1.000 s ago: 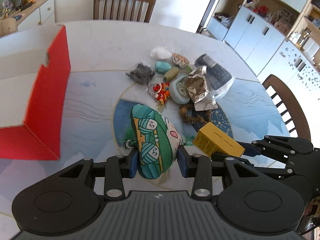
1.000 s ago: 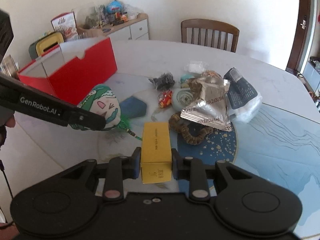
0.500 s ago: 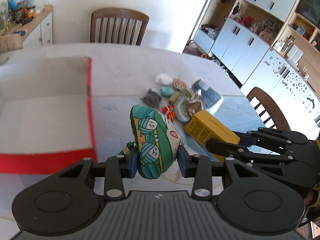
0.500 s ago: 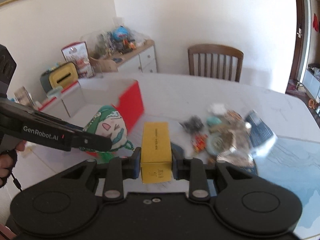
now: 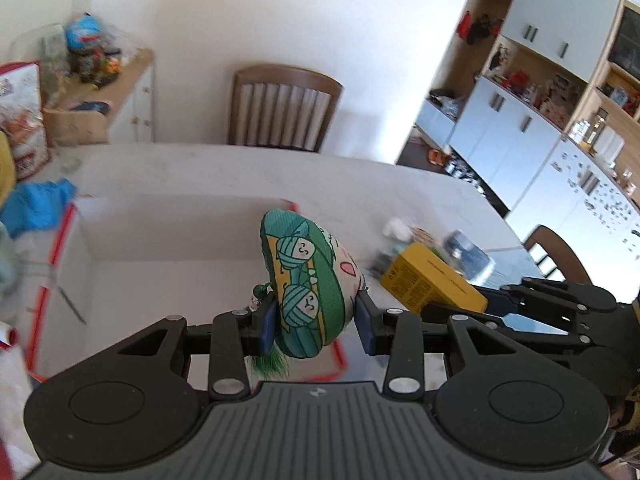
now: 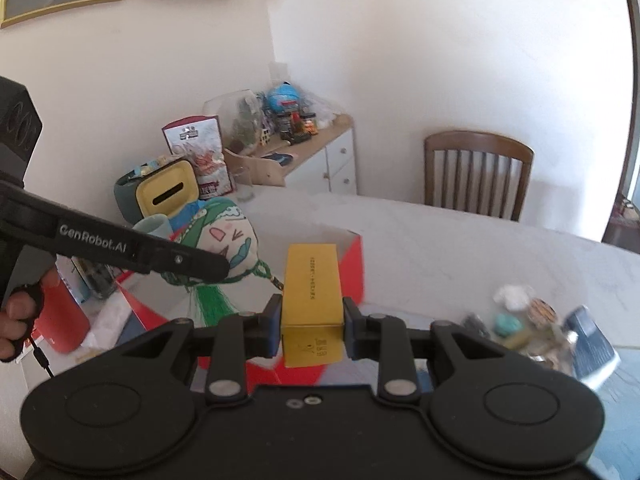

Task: Organize objects
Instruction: 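Carry pouch and yellow box into the red cardboard box with both tools, then open both tools to release pouch and yellow box inside the box, then withdraw both tools from the box back toward the pile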

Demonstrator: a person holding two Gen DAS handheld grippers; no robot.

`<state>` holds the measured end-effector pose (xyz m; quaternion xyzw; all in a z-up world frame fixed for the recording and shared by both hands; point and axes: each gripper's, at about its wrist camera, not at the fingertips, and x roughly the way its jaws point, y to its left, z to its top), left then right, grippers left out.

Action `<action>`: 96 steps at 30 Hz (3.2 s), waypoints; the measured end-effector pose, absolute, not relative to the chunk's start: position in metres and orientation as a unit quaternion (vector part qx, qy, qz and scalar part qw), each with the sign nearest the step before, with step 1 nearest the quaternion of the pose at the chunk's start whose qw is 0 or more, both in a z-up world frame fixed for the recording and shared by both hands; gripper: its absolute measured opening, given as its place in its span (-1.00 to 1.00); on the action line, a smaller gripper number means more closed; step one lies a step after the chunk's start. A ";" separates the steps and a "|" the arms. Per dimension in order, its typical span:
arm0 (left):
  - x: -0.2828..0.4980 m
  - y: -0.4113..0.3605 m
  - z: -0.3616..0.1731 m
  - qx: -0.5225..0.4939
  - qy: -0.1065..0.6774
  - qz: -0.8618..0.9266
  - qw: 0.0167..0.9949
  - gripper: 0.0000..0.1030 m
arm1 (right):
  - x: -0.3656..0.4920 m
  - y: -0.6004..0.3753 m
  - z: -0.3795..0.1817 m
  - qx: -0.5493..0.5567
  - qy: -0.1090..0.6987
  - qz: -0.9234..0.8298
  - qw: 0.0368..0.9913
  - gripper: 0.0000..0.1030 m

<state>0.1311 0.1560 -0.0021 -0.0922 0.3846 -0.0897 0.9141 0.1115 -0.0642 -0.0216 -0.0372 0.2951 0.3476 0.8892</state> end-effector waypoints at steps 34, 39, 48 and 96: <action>0.229 0.254 -0.115 -0.043 0.519 -0.009 0.854 -0.25 | 0.178 0.092 -0.112 -0.161 0.415 0.325 0.834 -0.46; 0.233 0.256 -0.120 -0.026 0.532 -0.006 0.846 -0.24 | 0.176 0.106 -0.110 -0.175 0.413 0.340 0.827 -0.46; 0.241 0.259 -0.134 -0.008 0.562 -0.012 0.827 -0.22 | 0.176 0.130 -0.124 -0.214 0.435 0.342 0.805 -0.46; 0.156 0.217 -0.044 -0.057 0.451 -0.020 0.890 0.27 | 0.134 0.029 -0.047 -0.073 0.386 0.378 0.838 0.06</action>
